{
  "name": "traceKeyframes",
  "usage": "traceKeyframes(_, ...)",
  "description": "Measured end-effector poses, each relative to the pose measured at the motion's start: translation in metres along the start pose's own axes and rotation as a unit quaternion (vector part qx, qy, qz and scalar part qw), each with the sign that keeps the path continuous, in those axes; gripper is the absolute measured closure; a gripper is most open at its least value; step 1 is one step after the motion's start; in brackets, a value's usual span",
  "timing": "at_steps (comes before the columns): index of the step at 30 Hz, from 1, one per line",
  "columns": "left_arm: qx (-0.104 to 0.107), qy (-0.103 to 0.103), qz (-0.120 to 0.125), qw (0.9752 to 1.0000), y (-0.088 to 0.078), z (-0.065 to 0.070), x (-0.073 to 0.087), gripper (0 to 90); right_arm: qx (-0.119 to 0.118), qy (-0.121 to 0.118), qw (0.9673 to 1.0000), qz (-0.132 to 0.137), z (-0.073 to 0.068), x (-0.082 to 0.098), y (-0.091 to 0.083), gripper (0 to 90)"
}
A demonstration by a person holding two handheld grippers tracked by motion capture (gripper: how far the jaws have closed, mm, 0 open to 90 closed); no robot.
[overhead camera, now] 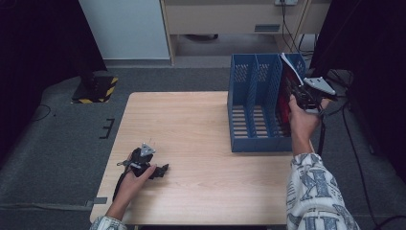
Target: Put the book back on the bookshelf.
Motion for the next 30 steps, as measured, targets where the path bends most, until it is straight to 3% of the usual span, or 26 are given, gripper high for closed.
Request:
traceKeyframes(12,0.000,0.000,0.000,1.0000,0.000,0.000,0.000,0.0,-0.033,0.026,0.9991,-0.005,-0.009,0.001,-0.004,47.5)
traceKeyframes(18,0.000,0.000,0.000,1.0000,0.000,0.000,0.000,0.0,-0.044,0.023,0.9987,-0.009,-0.014,0.002,-0.007,34.1)
traceKeyframes(30,0.000,0.000,0.000,1.0000,0.000,0.000,0.000,0.0,-0.047,0.032,0.9981,-0.024,-0.016,0.005,-0.009,17.1)
Point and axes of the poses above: each handheld gripper's, and its own axes: y roughly forward along the jaws, x roughly out of its underside, z roughly to its right, the point moved 3 cm from there along y, roughly forward along the jaws, and after that the axes turned 1 degree about -z, right-handed, at the moved point
